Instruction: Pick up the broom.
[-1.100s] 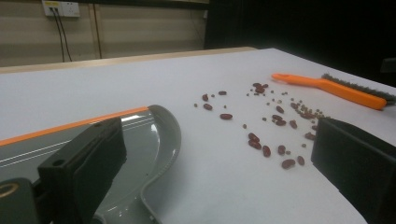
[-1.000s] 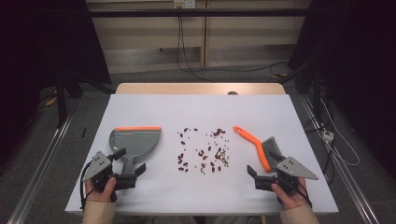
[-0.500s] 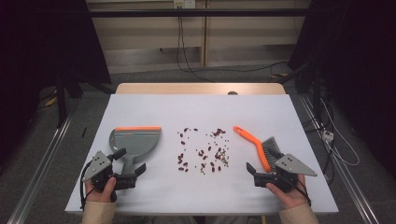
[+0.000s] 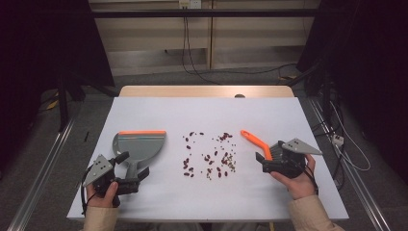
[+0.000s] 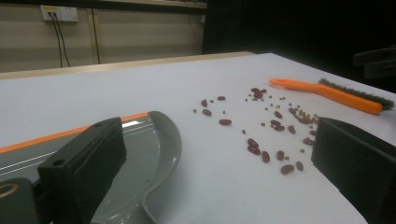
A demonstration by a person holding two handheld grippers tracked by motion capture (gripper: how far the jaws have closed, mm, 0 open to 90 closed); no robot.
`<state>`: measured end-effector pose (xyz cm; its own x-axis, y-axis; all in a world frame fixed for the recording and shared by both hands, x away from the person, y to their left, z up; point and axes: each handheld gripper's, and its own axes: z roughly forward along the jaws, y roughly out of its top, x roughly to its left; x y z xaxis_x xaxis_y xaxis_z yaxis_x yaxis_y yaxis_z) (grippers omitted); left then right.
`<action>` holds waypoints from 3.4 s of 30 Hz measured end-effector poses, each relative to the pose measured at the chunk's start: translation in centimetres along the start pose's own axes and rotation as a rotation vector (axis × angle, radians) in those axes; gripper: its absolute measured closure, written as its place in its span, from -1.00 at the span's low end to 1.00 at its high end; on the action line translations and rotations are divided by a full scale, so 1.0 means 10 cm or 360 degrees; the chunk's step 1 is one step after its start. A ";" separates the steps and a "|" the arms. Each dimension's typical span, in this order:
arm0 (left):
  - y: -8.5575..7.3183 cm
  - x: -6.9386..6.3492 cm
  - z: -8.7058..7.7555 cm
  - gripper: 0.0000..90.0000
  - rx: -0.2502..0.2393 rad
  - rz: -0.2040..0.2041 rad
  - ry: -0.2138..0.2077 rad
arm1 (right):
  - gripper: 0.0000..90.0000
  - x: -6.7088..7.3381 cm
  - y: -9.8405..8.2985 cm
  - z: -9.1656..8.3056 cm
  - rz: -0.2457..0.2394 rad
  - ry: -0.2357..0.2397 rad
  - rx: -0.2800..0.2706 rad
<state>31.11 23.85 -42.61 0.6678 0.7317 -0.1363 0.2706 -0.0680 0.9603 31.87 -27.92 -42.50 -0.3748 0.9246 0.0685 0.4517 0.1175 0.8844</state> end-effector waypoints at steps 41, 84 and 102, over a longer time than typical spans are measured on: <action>0.00 0.02 0.01 -0.94 0.0015 0.0009 -0.0005 | 0.40 -0.42 0.22 0.68 0.0066 -0.0049 0.0796; 0.03 0.01 0.01 -0.94 0.0002 0.0024 0.0008 | 0.55 -0.43 0.39 0.83 0.0025 -0.0005 0.1047; 0.08 -0.06 0.02 -0.94 -0.0008 0.0053 -0.0007 | 0.56 -0.43 0.41 0.26 0.0168 0.0016 0.0201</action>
<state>31.01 23.23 -41.81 0.6797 0.7260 -0.1051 0.2447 -0.0892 0.9655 37.45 -30.47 -40.41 -0.3274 0.9307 0.1632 0.5869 0.0649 0.8071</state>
